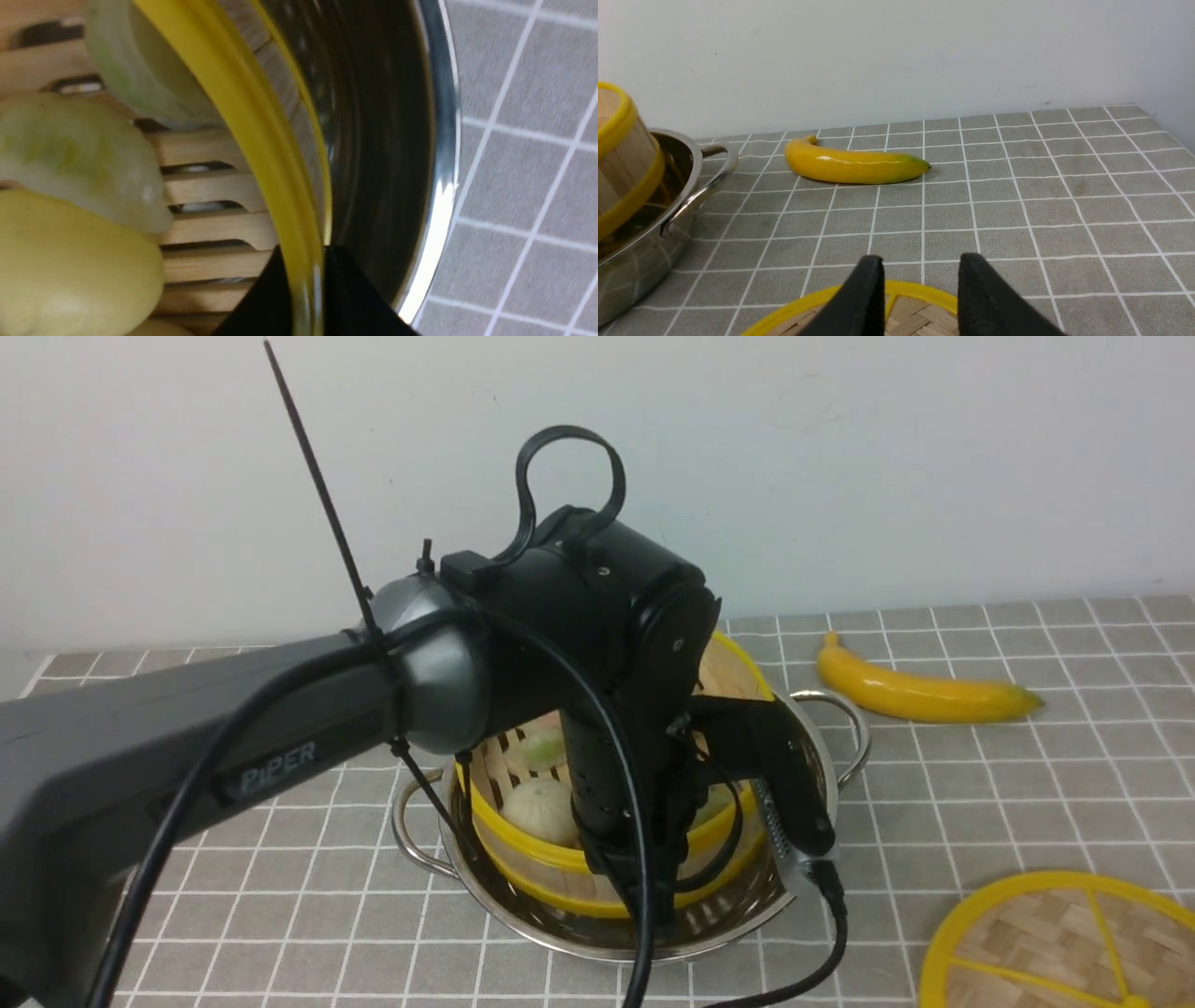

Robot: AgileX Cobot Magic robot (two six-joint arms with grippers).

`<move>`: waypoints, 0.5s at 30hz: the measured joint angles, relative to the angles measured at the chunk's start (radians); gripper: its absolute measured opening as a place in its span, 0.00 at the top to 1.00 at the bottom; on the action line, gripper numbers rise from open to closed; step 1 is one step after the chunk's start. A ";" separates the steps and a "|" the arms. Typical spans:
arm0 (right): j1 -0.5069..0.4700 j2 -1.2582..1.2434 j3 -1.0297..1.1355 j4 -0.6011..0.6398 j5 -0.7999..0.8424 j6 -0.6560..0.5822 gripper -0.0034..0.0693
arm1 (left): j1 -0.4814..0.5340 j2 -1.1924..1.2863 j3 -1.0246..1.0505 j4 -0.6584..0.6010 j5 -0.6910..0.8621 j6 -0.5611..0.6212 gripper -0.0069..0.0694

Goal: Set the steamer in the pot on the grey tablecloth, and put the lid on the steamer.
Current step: 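Place the bamboo steamer basket with dumplings into the steel pot with the left gripper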

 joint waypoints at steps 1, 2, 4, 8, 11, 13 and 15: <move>0.000 0.000 0.000 0.000 0.000 0.000 0.62 | -0.001 0.006 0.000 -0.011 0.001 0.003 0.84; 0.000 0.000 0.000 0.000 0.000 0.000 0.62 | -0.001 0.011 0.000 -0.017 0.001 0.004 0.83; 0.000 0.000 0.000 0.000 0.000 0.000 0.62 | -0.004 0.023 0.000 -0.020 -0.001 0.004 0.83; 0.000 0.000 0.000 0.000 0.000 0.000 0.62 | -0.004 0.049 0.000 -0.016 -0.004 0.004 0.83; 0.000 0.000 0.000 0.000 0.000 0.000 0.62 | -0.005 0.073 0.000 -0.016 -0.010 0.002 0.84; 0.000 0.000 0.000 0.000 0.000 0.000 0.62 | -0.006 0.090 0.000 -0.016 -0.022 -0.010 0.84; 0.000 0.000 0.000 0.000 0.000 0.000 0.62 | -0.007 0.101 0.000 -0.012 -0.032 -0.018 0.84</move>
